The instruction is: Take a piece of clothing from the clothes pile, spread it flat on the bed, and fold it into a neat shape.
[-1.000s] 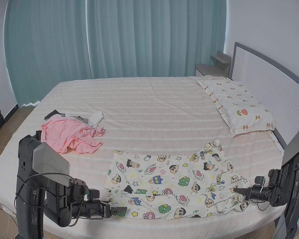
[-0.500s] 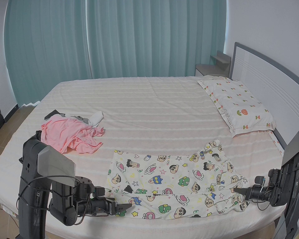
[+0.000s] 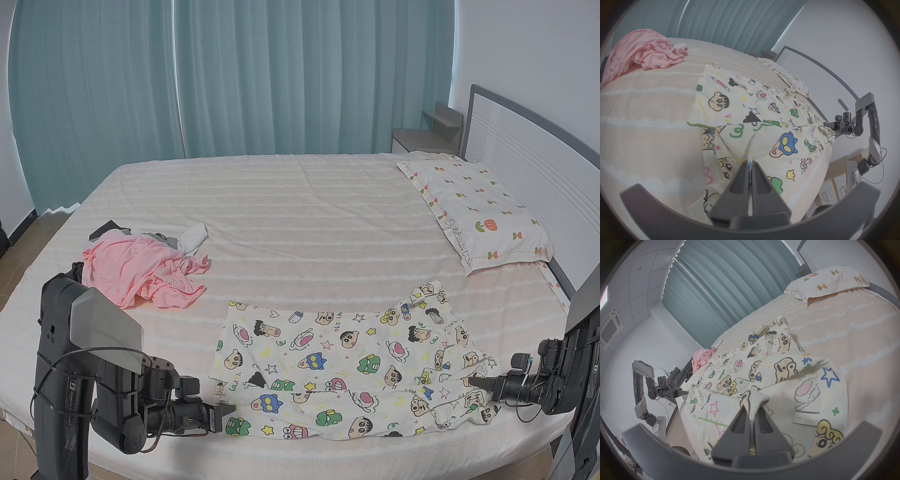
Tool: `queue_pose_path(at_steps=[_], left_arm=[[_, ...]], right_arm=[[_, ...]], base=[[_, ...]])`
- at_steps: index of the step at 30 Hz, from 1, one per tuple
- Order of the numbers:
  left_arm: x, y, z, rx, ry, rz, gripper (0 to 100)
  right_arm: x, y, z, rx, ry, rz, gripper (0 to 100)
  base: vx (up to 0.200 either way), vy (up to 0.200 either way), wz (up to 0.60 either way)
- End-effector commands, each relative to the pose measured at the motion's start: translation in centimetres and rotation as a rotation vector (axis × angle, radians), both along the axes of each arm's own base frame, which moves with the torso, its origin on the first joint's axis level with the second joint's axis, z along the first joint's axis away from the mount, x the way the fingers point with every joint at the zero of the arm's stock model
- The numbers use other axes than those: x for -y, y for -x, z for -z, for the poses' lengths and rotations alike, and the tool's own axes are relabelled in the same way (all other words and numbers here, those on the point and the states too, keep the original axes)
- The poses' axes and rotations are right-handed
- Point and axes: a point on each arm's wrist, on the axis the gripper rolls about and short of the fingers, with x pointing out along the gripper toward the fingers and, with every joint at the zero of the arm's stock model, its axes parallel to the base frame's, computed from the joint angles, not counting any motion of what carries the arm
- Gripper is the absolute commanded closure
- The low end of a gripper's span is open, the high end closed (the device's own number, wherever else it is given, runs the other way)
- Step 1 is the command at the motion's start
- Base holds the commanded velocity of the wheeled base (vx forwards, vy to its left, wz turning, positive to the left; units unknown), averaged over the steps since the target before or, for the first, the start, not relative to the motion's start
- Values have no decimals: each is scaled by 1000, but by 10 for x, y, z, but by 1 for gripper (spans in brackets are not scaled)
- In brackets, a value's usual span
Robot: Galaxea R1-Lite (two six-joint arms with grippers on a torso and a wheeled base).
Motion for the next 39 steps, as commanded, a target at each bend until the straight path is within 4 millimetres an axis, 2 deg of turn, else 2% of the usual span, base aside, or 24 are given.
queue_pose_path(at_steps=[1, 5, 15, 16, 27, 33, 36, 37, 39], left_arm=[[-4, 7, -6, -8, -7, -6, 100], [-5, 15, -7, -8, -19, 8, 100], [-4, 14, -3, -11, -18, 4, 100], [-5, 14, -2, -14, -19, 2, 0], [-12, 10, -4, -5, -13, -29, 0], [-14, -3, -26, 41, 86, -118, 0], [-12, -15, -37, 75, 156, -169, 0], [-11, -19, -38, 87, 156, -188, 0], [-10, -21, -38, 94, 156, -195, 0]], right_arm=[[1, -1, -1, 18, 6, 0, 100], [0, -1, -1, 18, 6, -2, 100], [0, -2, -1, 21, 8, -3, 100], [0, -2, -1, 22, 9, -3, 100], [1, -2, -1, 23, 11, -2, 100], [1, -2, 0, 21, 11, -3, 100], [1, -3, 3, 18, 10, -3, 100], [1, -4, 3, 19, 12, 0, 0], [1, -4, 3, 18, 14, 2, 0]], base=[[0, 0, 0], [0, 0, 0], [0, 0, 0], [0, 0, 0], [0, 0, 0], [0, 0, 0], [0, 0, 0], [0, 0, 0], [0, 0, 0]])
